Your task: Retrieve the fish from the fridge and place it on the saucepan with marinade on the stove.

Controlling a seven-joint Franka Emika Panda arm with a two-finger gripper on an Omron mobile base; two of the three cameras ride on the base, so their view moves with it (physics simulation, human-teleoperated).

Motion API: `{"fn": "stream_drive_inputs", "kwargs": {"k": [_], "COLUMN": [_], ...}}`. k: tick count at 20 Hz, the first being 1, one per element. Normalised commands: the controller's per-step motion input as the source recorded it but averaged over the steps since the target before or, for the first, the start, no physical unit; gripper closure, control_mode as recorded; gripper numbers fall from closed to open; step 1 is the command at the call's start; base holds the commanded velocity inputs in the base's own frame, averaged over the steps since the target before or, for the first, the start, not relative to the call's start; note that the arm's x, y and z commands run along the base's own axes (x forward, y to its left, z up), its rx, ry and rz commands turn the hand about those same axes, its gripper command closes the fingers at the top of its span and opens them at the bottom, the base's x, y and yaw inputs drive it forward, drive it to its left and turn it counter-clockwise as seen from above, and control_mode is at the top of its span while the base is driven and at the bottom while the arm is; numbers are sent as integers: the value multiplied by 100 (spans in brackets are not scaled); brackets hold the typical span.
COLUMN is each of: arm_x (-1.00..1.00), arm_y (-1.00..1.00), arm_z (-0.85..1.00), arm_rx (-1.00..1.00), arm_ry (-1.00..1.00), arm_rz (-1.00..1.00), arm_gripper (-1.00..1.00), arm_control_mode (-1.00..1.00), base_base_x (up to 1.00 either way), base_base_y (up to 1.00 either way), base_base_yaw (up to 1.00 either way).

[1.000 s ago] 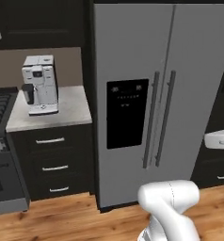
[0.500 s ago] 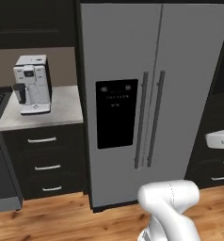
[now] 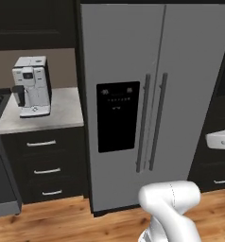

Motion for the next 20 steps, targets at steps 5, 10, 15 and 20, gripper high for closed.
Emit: {"fn": "stream_drive_inputs", "kwargs": {"k": [5, 10, 15, 20], "arm_x": [0, 0, 0, 0], "arm_y": [0, 0, 0, 0], "arm_z": [0, 0, 0, 0], "arm_rx": [0, 0, 0, 0], "arm_ry": [0, 0, 0, 0], "arm_rz": [0, 0, 0, 0], "arm_gripper": [-100, -100, -100, -100], "arm_control_mode": [100, 100, 100, 100], "base_base_x": [7, 2, 1, 0], "base_base_y": [-14, -22, -29, -53], "base_base_yaw": [0, 0, 0, 0]}}
